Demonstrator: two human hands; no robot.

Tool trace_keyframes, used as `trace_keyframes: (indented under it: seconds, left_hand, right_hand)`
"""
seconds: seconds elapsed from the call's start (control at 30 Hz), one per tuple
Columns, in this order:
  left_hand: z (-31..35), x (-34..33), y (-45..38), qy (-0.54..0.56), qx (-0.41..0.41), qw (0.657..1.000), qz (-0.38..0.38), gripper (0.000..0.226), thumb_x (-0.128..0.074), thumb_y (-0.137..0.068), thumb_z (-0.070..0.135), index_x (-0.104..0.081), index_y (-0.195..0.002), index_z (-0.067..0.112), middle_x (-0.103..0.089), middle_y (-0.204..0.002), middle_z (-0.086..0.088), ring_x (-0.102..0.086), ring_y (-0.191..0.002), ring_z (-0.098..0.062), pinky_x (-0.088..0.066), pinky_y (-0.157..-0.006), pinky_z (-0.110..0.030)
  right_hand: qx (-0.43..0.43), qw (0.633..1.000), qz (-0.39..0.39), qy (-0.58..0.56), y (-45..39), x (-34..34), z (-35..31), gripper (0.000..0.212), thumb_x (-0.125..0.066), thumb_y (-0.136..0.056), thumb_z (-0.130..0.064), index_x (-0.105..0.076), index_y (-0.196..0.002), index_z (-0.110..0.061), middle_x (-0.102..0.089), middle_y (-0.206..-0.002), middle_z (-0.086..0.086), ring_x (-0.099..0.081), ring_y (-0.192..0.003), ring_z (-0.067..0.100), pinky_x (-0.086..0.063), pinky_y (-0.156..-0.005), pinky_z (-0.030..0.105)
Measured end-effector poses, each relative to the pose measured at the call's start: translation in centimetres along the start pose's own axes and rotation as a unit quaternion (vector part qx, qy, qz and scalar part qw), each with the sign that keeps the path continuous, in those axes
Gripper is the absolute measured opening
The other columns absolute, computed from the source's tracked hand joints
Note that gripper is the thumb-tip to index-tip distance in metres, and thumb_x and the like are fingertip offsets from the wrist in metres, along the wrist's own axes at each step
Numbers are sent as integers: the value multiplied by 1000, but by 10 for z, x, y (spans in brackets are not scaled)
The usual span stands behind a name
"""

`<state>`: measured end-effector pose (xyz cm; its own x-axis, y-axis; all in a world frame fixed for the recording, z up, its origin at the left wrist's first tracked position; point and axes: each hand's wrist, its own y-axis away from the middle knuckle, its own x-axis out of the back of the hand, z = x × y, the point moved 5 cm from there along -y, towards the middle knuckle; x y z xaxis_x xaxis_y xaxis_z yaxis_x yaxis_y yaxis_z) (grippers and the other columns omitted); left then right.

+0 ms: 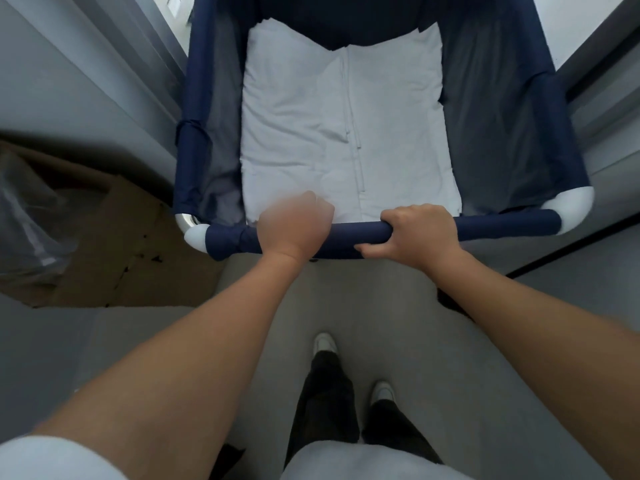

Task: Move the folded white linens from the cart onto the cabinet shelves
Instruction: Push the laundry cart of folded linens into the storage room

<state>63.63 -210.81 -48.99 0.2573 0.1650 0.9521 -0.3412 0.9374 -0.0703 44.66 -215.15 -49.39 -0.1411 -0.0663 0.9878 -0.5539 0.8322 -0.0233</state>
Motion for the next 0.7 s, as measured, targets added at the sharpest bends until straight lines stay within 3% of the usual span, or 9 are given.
trace_keyframes:
  seconds: [0.37,0.7]
  left_hand:
    - [4,-10,-126,-1,-4,1000,-21,34,-43,-96,36,-50,-70,16,-51,-62,-1,-50,-63,-32,-26,-58,-33]
    - [11,-17,-238,-11,15,1000,-19,35,-42,-98,35,-50,-71,15,-48,-60,0,-48,-61,-30,-23,-56,-32]
  right_hand:
    - [5,999,35,5,-123,1,38,62,-42,-63,-81,-35,-50,-20,-30,-42,-10,-37,-38,19,-15,-47,21]
    - [18,999,33,7,-234,3,75,64,-40,-63,-82,-38,-51,-19,-33,-43,-9,-38,-39,20,-17,-47,22]
